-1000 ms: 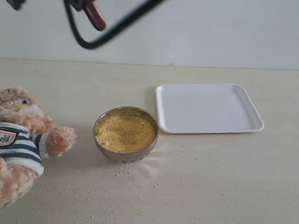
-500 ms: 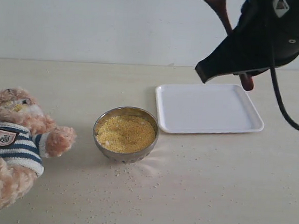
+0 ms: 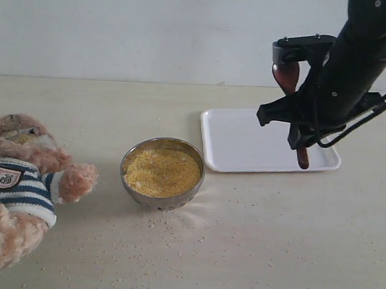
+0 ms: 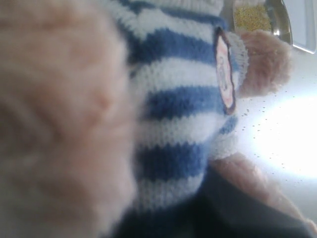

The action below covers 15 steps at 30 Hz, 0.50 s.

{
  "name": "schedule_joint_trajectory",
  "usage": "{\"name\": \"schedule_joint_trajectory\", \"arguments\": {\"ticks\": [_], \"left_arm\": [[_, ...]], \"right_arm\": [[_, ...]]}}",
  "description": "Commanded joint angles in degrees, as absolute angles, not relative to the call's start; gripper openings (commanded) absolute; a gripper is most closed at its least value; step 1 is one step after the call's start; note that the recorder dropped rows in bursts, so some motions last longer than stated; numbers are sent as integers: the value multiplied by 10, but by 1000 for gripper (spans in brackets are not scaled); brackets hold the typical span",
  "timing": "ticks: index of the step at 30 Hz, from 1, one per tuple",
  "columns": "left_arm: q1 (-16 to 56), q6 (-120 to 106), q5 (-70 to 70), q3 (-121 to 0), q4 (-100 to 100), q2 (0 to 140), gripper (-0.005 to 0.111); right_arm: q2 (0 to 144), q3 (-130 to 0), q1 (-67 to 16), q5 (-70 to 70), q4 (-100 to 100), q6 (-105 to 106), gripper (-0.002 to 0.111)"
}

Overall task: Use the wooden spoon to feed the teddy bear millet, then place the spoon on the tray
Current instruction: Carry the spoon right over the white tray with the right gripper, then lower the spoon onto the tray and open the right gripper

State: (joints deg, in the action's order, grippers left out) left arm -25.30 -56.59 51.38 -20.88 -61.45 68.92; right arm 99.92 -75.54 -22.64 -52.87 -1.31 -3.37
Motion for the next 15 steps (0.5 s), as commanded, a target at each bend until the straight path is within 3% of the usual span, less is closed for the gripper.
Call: {"name": "schedule_joint_trajectory", "arguments": {"ticks": [1,15], "left_arm": [[-254,-566,519,-208,-627,683,8],[-254,-566,519,-208,-627,683,8]], "right_arm": [[1059,-826,-222,-523,-23,-25,0],[1225,-986,-209,-559,-25,-26,0]]}}
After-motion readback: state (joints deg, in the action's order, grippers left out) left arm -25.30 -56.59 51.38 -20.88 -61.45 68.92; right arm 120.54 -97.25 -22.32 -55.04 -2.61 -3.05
